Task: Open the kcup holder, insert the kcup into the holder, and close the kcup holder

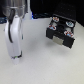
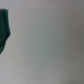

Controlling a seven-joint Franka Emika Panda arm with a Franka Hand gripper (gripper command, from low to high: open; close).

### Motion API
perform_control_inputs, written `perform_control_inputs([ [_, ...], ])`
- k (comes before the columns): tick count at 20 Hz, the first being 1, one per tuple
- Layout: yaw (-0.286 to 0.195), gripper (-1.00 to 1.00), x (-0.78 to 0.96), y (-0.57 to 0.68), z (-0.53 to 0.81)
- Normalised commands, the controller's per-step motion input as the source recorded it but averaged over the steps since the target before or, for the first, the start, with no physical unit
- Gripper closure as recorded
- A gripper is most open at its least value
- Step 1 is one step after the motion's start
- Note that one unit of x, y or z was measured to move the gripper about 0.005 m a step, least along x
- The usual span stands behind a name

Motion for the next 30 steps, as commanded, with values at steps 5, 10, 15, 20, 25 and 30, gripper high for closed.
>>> perform_control_inputs([
  [5, -0.266, -1.0, -0.01, -0.55, -0.34],
  [10, -0.246, -1.0, 0.06, -0.33, -0.33],
  [15, -0.173, -1.0, 0.0, -0.02, -0.21],
  [20, -0.14, -1.0, -0.03, -0.02, -0.1],
  [25, -0.105, 1.0, -0.01, -0.03, -0.05],
  [30, -0.022, 1.0, 0.0, -0.01, -0.08],
])
